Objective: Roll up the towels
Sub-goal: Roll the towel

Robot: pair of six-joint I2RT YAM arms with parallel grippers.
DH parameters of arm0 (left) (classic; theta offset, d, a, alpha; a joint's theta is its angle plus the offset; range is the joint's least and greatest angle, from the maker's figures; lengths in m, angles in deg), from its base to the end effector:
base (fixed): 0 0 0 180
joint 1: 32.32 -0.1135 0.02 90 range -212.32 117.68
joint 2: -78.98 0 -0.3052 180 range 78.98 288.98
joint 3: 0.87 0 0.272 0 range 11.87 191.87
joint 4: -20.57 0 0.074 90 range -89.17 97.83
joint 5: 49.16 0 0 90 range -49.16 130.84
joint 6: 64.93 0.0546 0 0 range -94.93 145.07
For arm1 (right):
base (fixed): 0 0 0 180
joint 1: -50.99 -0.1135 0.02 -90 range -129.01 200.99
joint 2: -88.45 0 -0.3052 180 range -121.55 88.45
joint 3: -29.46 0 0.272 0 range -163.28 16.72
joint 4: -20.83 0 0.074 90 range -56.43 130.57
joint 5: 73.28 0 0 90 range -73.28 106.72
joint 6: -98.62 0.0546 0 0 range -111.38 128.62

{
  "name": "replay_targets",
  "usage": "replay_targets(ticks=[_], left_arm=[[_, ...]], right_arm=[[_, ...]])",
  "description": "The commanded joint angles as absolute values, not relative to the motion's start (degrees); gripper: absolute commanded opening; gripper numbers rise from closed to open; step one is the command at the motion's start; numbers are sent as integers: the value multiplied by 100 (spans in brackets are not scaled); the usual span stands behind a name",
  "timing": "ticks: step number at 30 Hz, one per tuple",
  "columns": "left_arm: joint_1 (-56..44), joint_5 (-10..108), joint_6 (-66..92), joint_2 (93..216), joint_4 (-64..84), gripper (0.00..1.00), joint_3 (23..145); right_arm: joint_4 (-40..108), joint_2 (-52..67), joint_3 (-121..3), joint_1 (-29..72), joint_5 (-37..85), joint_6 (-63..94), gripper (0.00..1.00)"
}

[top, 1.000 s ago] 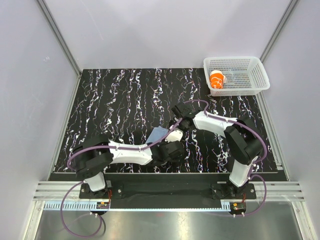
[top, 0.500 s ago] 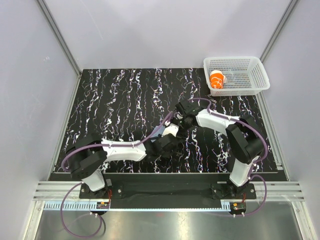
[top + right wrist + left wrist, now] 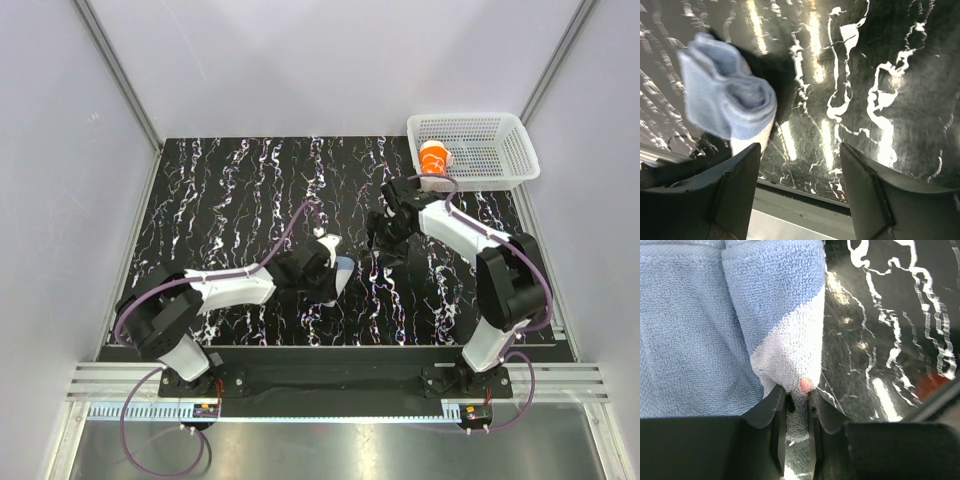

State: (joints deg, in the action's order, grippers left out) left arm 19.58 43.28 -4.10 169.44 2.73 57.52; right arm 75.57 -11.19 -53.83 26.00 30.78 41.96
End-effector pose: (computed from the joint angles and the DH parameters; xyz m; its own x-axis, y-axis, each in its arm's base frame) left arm 0.2053 -0.2656 0.1759 -0.8036 0.2357 -0.5464 0.4712 0.8129 -0.3423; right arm 0.3327 0.1697 0.2177 -0.9808 0.1311 -0.1444 0.0693 0.9264 0.3701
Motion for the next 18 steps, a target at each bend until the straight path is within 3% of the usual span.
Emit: replay_targets(ticks=[1, 11, 18], left_arm=[[1482, 5891, -525, 16793, 343, 10, 5581], [320, 7757, -1263, 17223, 1485, 9, 5257], [-489, 8663, -2510, 17724, 3269, 8, 4650]], right_arm=[[7603, -316, -5369, 2568, 2656, 4175, 72], [6023, 600, -4201, 2559, 3921, 4456, 72], [4721, 689, -3532, 2533, 4835, 4851, 72]])
